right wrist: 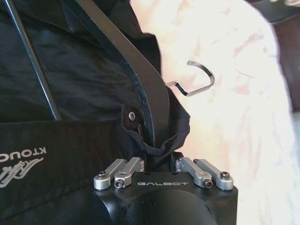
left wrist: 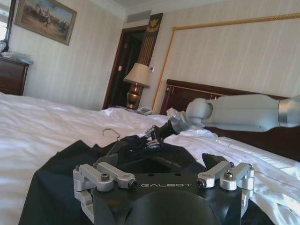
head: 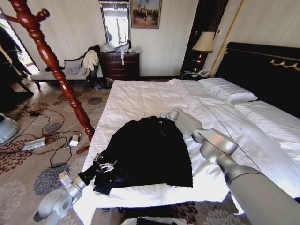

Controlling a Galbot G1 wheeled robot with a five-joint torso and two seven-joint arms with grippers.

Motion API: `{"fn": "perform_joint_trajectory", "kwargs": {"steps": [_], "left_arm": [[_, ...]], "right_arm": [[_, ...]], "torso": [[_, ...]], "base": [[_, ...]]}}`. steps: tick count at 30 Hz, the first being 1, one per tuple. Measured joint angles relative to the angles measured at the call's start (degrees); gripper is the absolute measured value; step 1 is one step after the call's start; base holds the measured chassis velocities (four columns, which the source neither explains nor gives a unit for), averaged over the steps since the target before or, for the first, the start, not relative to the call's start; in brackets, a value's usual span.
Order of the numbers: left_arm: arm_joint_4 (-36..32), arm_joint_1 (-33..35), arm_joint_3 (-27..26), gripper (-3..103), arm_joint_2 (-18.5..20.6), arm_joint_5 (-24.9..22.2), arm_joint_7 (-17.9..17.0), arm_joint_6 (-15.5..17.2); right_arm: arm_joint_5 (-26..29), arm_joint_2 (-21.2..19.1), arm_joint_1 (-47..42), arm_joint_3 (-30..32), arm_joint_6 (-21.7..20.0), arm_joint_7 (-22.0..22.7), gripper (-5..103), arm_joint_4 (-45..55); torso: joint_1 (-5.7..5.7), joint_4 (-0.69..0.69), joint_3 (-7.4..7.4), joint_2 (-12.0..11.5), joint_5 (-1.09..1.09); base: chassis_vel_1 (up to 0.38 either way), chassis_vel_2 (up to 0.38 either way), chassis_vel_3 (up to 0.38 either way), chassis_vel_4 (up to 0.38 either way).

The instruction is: Pick up the clothes from the bed and hang them on the clothes hanger.

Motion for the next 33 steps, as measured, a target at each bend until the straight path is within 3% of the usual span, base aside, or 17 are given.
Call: {"fn": "perform_joint_trajectory", "kwargs": {"steps": [3, 8, 19, 24, 25, 28, 31, 33], "left_arm": [[-0.5, -2.2, 1.0, 100, 1.4, -0.6, -1.6, 0.6], [-0.4, -7.8, 5.0, 100, 4.9, -2.1, -4.9, 2.1], [5.0, -20.5, 15.7, 100, 11.2, -1.1, -9.7, 5.3], [10.9, -38.6, 32.8, 100, 12.6, -0.2, -14.5, 6.6], [10.9, -38.6, 32.8, 100, 12.6, -0.2, -14.5, 6.6], [14.5, -50.2, 43.0, 100, 11.3, 0.5, -17.7, 8.2], [16.1, -53.9, 46.8, 100, 10.5, 2.4, -18.8, 9.3], [18.8, -57.7, 52.0, 100, 9.2, 6.3, -19.6, 9.9]], "right_arm": [[0.0, -0.8, -1.2, 2.0, 0.1, 4.8, 23, 0.2], [0.0, -1.7, -2.6, 4.3, 2.0, 9.1, 23, 0.3], [1.1, -3.1, -4.6, 7.7, 4.7, 10.0, 23, 2.5], [5.9, -4.4, -6.0, 7.9, 3.2, 10.0, 23, 6.6], [5.9, -4.4, -6.0, 7.9, 3.2, 10.0, 23, 6.6], [9.3, -4.8, -6.4, 7.6, 2.0, 9.9, 23, 8.1], [10.3, -4.7, -6.4, 7.6, 1.5, 9.8, 23, 8.2], [10.5, -4.4, -6.3, 7.6, 1.5, 9.7, 23, 7.9]], "torso": [[0.00, -0.01, 0.01, 0.0, 0.01], [0.00, -0.01, 0.00, 0.0, 0.01], [0.01, 0.02, 0.01, 0.0, 0.00], [0.01, -0.01, 0.01, 0.0, -0.02], [0.01, -0.01, 0.01, 0.0, -0.02], [0.02, -0.04, 0.01, 0.0, 0.01], [0.02, -0.03, 0.01, 0.0, 0.01], [0.01, 0.02, 0.01, 0.0, 0.00]], "base": [[0.000, 0.000, 0.000, 0.000], [0.000, 0.000, 0.000, 0.000], [0.000, 0.000, 0.000, 0.000], [0.000, 0.000, 0.000, 0.000], [0.000, 0.000, 0.000, 0.000], [0.000, 0.000, 0.000, 0.000], [0.000, 0.000, 0.000, 0.000], [0.000, 0.000, 0.000, 0.000]]}}
